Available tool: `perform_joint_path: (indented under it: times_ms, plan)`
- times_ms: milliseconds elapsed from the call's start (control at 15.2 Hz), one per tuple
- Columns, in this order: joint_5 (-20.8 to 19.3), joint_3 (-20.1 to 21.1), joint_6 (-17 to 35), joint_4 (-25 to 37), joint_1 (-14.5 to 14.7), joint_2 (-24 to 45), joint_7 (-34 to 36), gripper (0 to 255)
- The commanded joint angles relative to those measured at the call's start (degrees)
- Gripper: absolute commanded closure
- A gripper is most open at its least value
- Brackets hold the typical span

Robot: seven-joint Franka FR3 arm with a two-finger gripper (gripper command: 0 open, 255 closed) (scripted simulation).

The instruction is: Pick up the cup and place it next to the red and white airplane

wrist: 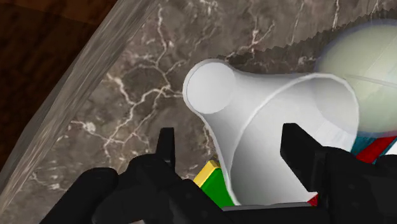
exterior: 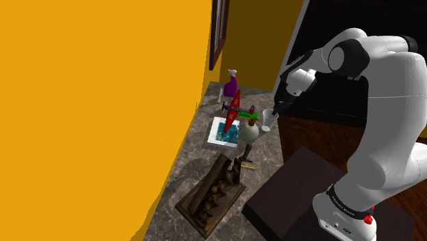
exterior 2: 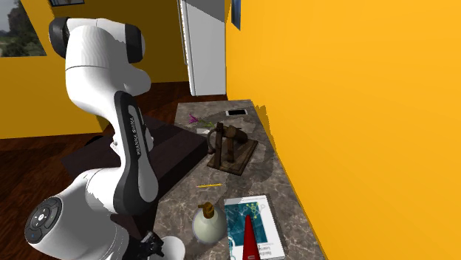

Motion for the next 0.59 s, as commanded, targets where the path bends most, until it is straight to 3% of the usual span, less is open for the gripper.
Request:
perform_joint_path:
  times_ms: [0,198,528]
  plan:
    - [0.0,0.0,0.0,0.0,0.0,0.0,0.0,0]
    - [0.0,0.0,0.0,0.0,0.0,0.0,0.0,0]
    - [-3.0,-2.1,-4.9,0.7,-0.2,-4.4,1.7,0]
